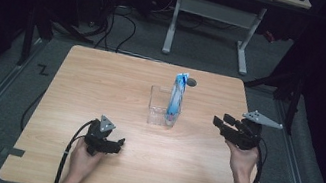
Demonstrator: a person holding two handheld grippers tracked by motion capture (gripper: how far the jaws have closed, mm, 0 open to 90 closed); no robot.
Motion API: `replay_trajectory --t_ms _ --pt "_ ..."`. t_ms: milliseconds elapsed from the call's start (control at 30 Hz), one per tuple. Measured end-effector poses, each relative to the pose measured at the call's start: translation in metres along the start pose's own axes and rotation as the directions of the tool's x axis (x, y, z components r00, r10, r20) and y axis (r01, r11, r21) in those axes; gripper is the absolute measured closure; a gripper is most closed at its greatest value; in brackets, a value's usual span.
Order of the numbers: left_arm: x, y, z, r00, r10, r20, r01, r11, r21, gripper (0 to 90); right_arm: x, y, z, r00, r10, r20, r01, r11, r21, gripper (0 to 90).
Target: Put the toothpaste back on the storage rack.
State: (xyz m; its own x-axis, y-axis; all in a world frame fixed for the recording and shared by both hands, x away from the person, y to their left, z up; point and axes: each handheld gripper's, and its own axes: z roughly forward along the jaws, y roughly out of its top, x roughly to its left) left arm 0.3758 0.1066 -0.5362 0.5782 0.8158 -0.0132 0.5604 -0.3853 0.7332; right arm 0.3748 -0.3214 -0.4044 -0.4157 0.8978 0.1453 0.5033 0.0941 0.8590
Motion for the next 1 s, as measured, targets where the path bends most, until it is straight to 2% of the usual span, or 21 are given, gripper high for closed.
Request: replay_trajectory --t_ms 1000 --pt "0.000 0.000 0.000 1.0000 0.000 0.000 0.000 1.0000 0.000 18.9 -0.010 -0.024 -0.006 0.9992 0.038 0.009 -0.038 0.999 0.003 50.1"
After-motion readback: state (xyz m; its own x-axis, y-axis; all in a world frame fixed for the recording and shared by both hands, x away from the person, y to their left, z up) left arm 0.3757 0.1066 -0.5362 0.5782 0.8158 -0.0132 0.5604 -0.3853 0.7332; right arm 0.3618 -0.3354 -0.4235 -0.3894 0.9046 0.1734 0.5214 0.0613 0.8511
